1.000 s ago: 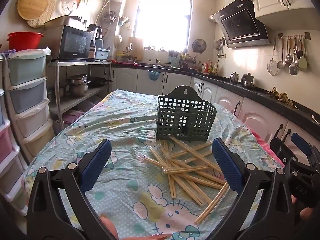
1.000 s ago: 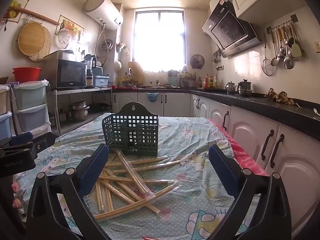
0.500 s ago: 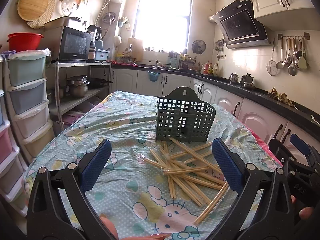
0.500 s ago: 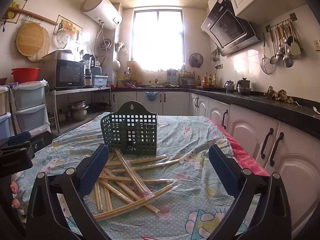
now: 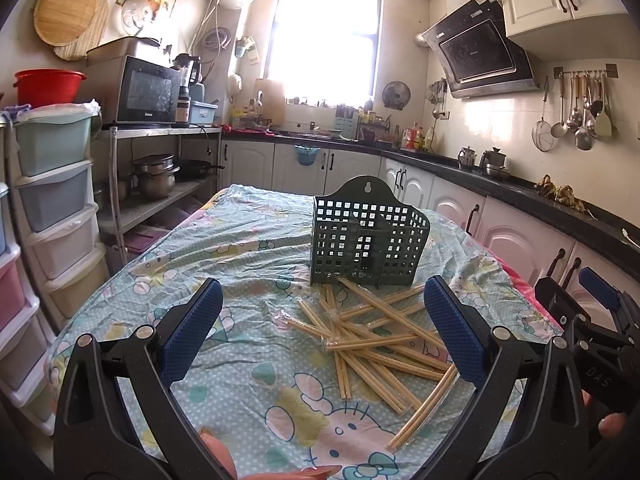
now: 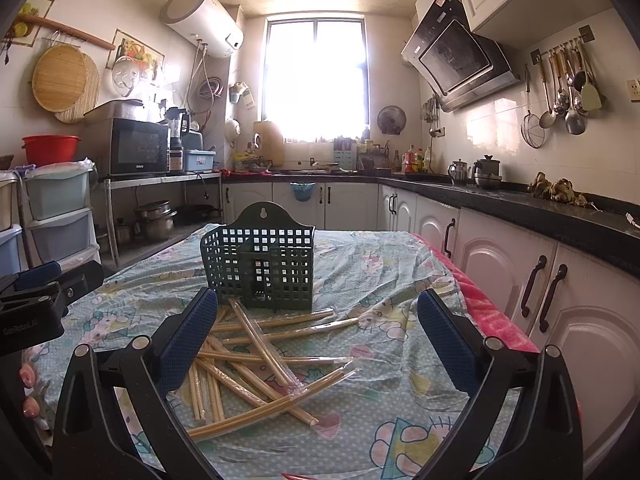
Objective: Organize utensils
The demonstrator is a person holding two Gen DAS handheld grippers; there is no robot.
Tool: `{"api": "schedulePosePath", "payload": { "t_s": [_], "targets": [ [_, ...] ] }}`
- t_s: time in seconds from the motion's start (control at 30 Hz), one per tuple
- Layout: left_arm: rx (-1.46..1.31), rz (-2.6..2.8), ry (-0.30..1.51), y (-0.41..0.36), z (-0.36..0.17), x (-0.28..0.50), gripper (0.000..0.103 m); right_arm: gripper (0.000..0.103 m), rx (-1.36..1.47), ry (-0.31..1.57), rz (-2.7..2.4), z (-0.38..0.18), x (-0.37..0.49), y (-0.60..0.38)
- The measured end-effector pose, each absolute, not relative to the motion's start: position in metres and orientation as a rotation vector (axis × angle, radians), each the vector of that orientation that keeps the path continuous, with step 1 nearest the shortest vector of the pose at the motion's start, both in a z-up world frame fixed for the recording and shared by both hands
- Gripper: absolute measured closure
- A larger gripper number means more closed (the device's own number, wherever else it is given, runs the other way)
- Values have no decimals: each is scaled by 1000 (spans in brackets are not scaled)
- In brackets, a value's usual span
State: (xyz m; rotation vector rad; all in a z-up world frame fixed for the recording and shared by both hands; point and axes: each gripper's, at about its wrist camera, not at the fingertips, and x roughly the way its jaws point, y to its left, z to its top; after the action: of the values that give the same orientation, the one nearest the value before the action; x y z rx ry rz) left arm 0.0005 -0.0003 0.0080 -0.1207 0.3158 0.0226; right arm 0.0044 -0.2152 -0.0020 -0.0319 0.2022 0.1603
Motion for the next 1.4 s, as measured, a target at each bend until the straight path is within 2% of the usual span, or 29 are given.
{"api": "schedulePosePath", "payload": {
  "t_s": [0.87, 1.4],
  "targets": [
    [-151, 12, 346, 4, 4, 5, 10, 6, -58, 234, 216, -2, 8, -203],
    [-239, 119, 420, 63, 8, 33, 10, 6, -118, 339, 357, 8, 41, -183]
  ]
}}
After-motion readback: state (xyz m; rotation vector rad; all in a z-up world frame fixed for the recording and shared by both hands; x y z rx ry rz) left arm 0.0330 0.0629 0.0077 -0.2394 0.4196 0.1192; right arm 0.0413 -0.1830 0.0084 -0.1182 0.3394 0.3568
